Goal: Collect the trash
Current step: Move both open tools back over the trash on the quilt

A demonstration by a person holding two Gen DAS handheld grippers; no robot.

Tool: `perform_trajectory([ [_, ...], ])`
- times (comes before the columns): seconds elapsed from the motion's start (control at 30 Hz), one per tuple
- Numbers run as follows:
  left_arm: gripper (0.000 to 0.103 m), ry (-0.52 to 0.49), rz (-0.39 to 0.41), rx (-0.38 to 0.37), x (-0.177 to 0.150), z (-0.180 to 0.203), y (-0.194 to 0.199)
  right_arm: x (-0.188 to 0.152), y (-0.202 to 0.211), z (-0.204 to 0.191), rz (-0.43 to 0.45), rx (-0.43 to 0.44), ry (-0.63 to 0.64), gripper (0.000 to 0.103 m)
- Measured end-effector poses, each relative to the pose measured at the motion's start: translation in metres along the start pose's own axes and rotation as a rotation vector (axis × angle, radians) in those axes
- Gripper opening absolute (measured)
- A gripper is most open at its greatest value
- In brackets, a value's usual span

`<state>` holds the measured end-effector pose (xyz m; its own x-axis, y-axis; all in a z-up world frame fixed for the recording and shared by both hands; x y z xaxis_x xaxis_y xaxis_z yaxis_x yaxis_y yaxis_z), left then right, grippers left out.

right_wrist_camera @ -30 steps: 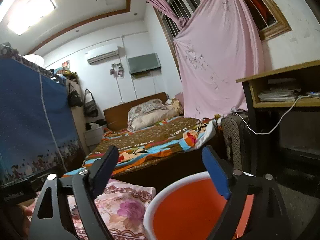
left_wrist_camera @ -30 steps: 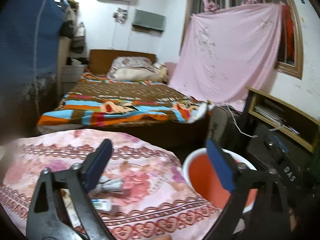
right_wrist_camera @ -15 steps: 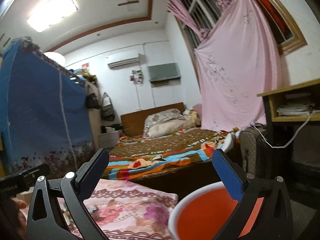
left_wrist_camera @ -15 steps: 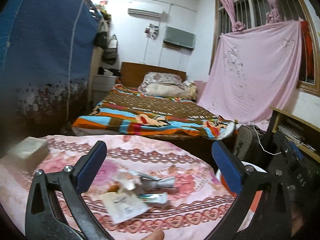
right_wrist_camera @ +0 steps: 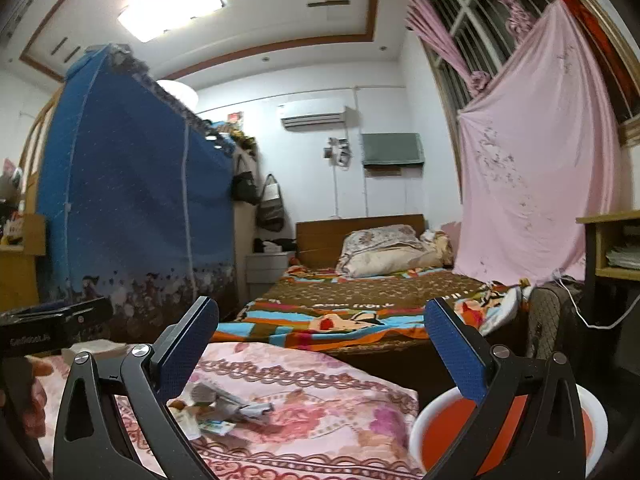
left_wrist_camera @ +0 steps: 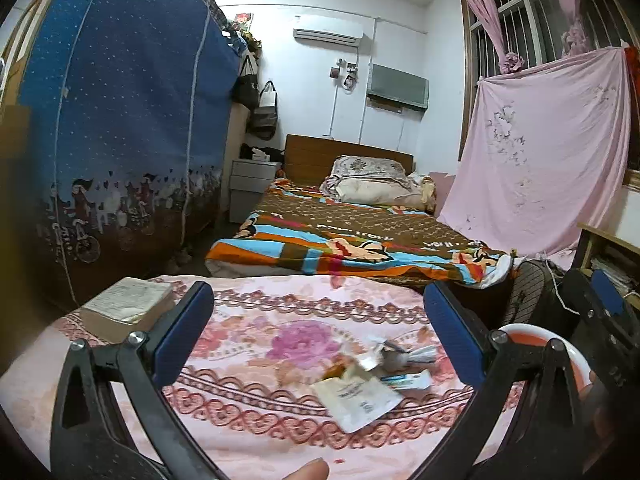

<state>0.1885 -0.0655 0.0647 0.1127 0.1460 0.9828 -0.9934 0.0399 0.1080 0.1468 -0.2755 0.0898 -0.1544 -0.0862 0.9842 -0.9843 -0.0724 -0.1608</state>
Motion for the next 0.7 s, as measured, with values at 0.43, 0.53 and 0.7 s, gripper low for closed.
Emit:
perform_trajectory([
  [0.43, 0.091, -0.001, -0.121, -0.016, -0.023, -0.016, -0.009, -0.019, -0.02, -0.022, -0.137, 0.077, 0.03, 0.103],
  [0.53, 0.091, -0.004, -0.157, -0.029, -0.028, -0.013, -0.014, -0.022, -0.023, -0.022, -0.171, 0.083, 0.026, 0.103],
  [0.7, 0.09, -0.011, -0.236, -0.048, -0.037, -0.01, -0.025, -0.028, -0.03, -0.022, -0.225, 0.089, 0.02, 0.103],
])
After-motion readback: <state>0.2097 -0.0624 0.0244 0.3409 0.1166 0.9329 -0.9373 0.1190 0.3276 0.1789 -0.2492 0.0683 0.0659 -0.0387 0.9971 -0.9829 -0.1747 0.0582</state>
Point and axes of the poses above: each gripper's, at about its wrist camera, not at the fingertips, and y roughly against the way its jaws point, z to its right, x to its top, the point moved 3 cm from there along -y, roughly the way its jaws point, and after that the axes turned 7 degrees about z, right-handed, at the moved point
